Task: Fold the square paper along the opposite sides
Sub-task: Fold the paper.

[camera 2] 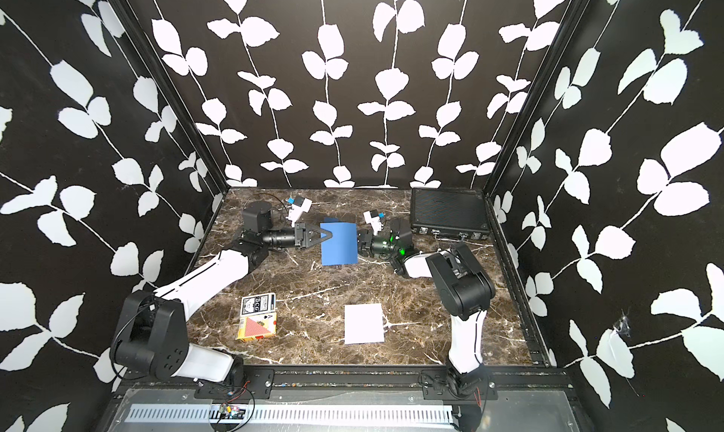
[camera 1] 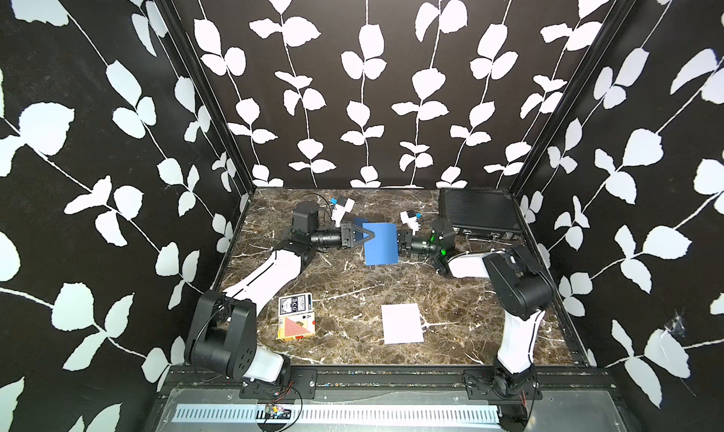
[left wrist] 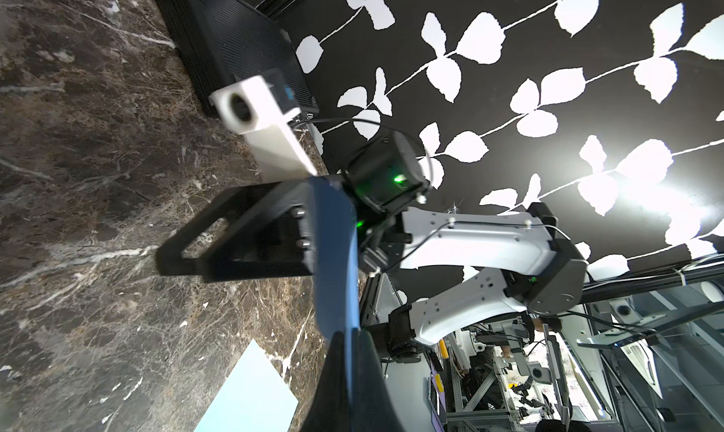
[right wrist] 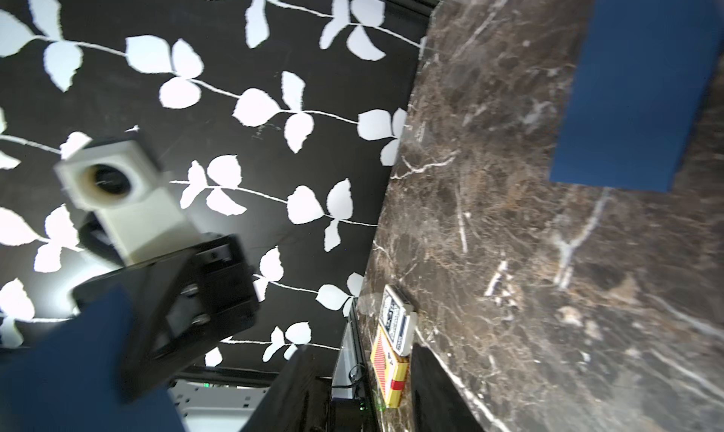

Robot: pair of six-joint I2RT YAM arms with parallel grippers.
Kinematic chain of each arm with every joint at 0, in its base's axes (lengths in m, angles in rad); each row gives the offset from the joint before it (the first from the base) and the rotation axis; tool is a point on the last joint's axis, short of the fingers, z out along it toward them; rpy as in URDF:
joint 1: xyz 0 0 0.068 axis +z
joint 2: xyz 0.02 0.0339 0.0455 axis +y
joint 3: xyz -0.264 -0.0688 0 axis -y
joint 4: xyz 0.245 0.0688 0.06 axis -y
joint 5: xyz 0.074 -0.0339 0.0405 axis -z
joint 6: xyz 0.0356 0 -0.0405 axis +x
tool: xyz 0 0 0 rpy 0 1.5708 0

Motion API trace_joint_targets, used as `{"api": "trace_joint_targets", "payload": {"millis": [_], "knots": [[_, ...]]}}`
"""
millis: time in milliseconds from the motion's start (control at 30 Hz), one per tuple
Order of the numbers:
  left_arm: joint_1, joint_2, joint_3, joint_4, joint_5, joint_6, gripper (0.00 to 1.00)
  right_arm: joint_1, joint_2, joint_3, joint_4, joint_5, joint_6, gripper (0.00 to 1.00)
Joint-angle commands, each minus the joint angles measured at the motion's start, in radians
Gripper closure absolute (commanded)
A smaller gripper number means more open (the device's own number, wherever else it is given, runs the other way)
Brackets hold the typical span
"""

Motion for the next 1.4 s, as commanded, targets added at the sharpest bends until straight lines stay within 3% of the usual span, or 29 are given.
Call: {"api": "trace_joint_targets", "payload": {"millis": [0,667,900,1033,1367], "knots": [[-0.002,-0.002,0.014,0.012,0.026,0.028,1.0,-0.018,-0.047,-0.036,0.065,-0.04,0.023,0.57],[-0.002,-0.003,0.013,-0.049,0.0,0.084,1.0,-0.037,-0.355,-0.161,-0.135,-0.007,-0.067,0.54],[-0.002,-0.001,0.002,-0.025,-0.005,0.059,1.0,0.003,-0.426,-0.179,-0.195,0.02,-0.12,0.41],[-0.002,-0.01,-0.023,0.013,-0.008,0.034,1.0,0.032,-0.439,-0.181,-0.218,0.04,-0.15,0.29],[-0.005,-0.015,-0.03,0.036,-0.004,0.016,1.0,0.091,-0.363,-0.105,-0.233,0.052,-0.208,0.3]]}}
